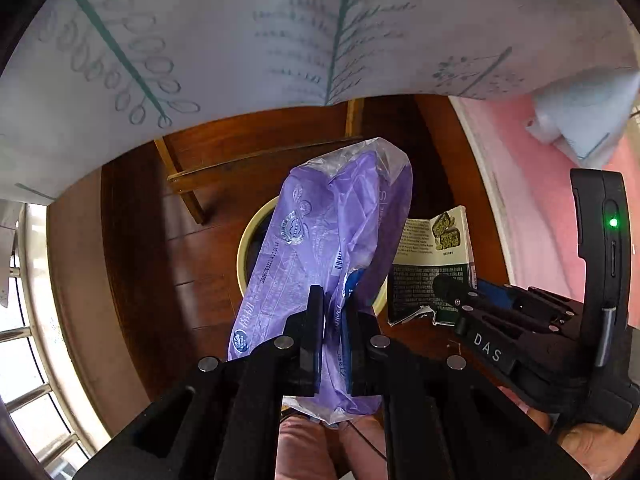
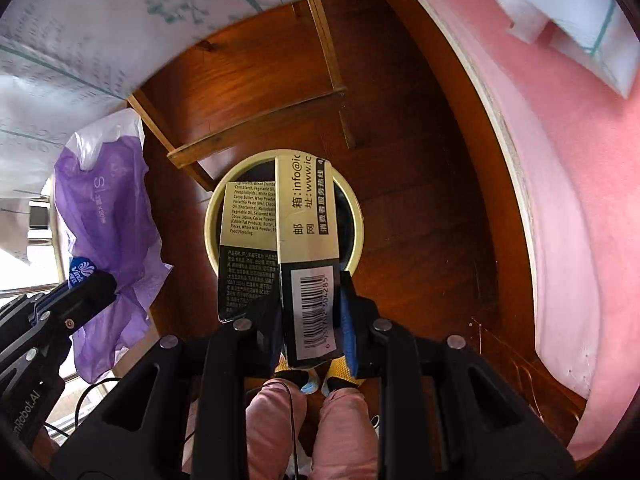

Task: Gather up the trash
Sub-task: 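Carry the purple bag and green-yellow box down over the trash bin, then open both grippers to drop the bag and box into the bin, then raise both tools back up toward the table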

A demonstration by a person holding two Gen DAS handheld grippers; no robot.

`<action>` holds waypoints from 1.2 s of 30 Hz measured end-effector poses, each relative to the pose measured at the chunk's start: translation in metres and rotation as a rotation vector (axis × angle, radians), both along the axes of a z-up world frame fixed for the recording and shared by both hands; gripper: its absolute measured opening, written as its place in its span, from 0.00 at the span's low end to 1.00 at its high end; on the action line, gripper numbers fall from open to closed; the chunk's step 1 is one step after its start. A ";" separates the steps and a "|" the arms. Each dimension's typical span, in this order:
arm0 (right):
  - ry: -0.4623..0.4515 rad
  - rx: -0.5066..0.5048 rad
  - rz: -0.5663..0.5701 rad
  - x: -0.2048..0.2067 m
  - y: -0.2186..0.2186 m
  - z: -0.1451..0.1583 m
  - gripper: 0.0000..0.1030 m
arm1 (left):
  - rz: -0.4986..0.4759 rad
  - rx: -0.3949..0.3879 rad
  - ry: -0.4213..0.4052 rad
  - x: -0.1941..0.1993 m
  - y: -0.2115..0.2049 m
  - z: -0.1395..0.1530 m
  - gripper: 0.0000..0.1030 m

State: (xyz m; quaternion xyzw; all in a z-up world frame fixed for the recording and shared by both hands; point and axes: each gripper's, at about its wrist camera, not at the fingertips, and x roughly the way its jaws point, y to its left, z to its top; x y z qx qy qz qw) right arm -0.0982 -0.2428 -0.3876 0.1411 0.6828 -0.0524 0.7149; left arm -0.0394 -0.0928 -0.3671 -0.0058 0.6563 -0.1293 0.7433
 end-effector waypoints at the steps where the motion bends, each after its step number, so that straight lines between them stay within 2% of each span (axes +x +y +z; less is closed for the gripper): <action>1: 0.009 -0.003 0.004 0.004 0.001 -0.013 0.20 | 0.007 0.007 0.004 0.002 -0.001 -0.011 0.10; 2: 0.015 -0.006 0.009 0.007 0.003 -0.025 0.20 | 0.012 0.017 0.005 0.004 -0.002 -0.019 0.12; 5: 0.021 -0.014 0.036 0.012 0.009 -0.054 0.20 | 0.014 0.053 -0.008 0.013 -0.010 -0.041 0.29; 6: 0.022 -0.012 0.045 0.013 0.011 -0.061 0.20 | 0.015 0.065 -0.011 0.015 -0.012 -0.045 0.44; 7: 0.026 -0.007 0.053 0.012 0.011 -0.068 0.20 | 0.018 0.077 -0.013 0.020 -0.011 -0.051 0.63; 9: 0.033 0.024 0.056 0.014 0.013 -0.079 0.21 | 0.028 0.093 -0.009 0.023 -0.008 -0.056 0.79; 11: 0.033 0.071 0.044 0.014 0.008 -0.083 0.25 | 0.036 0.087 -0.004 0.026 -0.005 -0.057 0.82; 13: 0.004 0.084 0.030 0.015 0.008 -0.081 0.38 | 0.039 0.088 -0.012 0.027 -0.001 -0.055 0.85; 19: -0.040 0.110 0.013 0.021 0.003 -0.064 0.39 | 0.042 0.086 -0.050 0.023 0.007 -0.036 0.85; 23: -0.056 0.102 0.022 0.024 0.005 -0.042 0.39 | 0.052 0.080 -0.074 0.018 0.013 -0.011 0.85; 30: -0.081 0.102 0.037 0.014 0.001 0.019 0.39 | 0.056 0.063 -0.124 0.005 0.017 0.056 0.85; 36: -0.113 0.104 0.060 0.003 -0.001 0.092 0.39 | 0.061 0.032 -0.189 -0.010 0.026 0.135 0.85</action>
